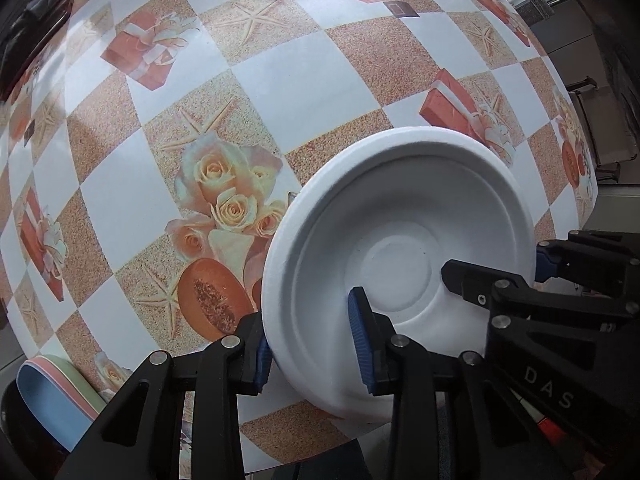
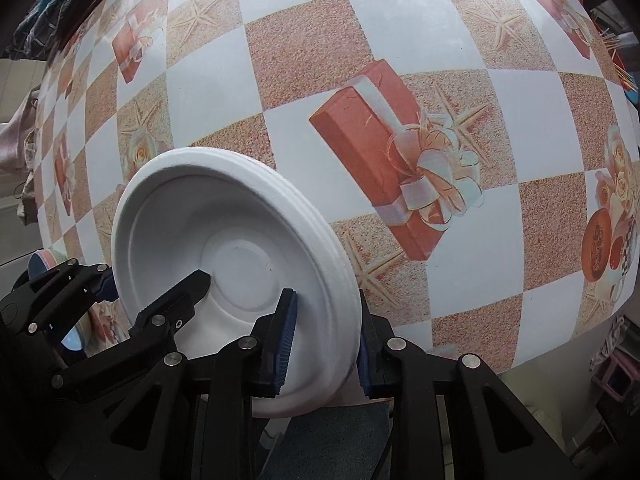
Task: Organize plates and bowls
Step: 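Lift the white bowl stack off the table with both grippers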
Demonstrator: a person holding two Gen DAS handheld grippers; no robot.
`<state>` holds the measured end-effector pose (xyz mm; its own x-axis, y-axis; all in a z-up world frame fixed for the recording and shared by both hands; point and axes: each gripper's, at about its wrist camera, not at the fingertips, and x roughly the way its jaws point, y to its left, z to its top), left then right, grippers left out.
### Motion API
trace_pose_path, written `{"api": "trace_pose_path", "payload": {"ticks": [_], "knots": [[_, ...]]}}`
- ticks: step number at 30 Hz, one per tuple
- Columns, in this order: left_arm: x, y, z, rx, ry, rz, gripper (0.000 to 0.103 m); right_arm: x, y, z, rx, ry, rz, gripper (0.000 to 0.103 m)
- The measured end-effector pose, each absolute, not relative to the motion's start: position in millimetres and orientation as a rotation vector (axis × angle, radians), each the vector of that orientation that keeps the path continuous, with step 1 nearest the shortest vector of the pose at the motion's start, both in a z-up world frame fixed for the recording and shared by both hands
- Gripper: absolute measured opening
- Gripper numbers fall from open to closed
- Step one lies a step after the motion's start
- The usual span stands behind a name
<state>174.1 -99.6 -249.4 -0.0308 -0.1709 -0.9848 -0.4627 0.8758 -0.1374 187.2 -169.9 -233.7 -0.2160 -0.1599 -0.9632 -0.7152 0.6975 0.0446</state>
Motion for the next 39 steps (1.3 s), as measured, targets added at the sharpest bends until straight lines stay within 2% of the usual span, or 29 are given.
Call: {"api": "trace_pose_path", "payload": {"ticks": [16,23,30,39], "knots": [[43,-48,-250,-0.613,1.588,0.425,0.039,77,-103,-250,-0.835,1.737,0.749,0.029],[5,-51,-250,-0.614,1.583,0.418,0.038,52,-80,-255,-0.853,1.733,0.746,0.029],[36,-47,-250,-0.616,1.588,0.408,0.037,58,-95,-251,-0.846,1.741,0.729,0.029],[34,-47,-249,-0.612,1.591,0.402,0.037,65,-89,-256,-0.849,1.758,0.725,0.029]]}}
